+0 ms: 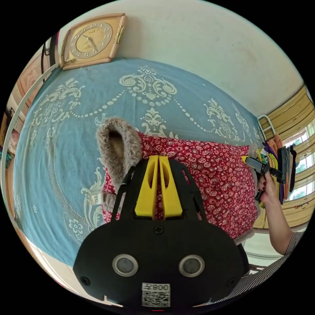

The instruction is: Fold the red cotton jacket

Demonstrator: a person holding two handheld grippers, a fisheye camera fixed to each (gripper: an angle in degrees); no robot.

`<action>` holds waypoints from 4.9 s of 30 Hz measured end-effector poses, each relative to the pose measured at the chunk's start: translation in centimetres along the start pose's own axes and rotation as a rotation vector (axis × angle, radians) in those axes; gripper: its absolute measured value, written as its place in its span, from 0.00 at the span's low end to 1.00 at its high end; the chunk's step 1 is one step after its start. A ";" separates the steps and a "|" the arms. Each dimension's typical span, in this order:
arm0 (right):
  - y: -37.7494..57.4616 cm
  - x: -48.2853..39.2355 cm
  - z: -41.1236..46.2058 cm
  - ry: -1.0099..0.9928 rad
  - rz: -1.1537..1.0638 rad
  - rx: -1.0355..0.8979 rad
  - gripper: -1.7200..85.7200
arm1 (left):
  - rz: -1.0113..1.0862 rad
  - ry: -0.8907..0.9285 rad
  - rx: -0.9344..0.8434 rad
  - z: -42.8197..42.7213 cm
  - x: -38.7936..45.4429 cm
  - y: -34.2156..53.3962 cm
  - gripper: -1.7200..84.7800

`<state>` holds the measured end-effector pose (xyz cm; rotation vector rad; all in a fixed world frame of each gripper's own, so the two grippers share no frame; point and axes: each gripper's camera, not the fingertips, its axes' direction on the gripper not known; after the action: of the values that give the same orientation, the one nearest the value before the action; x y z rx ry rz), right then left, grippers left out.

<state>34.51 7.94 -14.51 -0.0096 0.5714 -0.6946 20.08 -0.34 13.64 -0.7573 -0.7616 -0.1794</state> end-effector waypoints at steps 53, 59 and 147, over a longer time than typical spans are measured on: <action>2.8 -34.2 4.3 -0.065 -0.469 -0.228 0.08 | -0.387 0.447 0.069 -17.7 -21.8 16.0 0.17; -1.7 -39.3 9.0 -0.120 -0.493 -0.332 0.13 | -0.452 0.599 0.094 -15.6 -23.9 16.2 0.20; 8.0 1.1 -7.3 0.059 -0.211 -0.051 0.02 | 0.699 0.046 -0.046 37.4 26.7 2.0 0.02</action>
<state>36.36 14.80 -22.79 -0.0980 0.6507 -0.8871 19.24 29.53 48.61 -1.0170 -0.4145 0.4165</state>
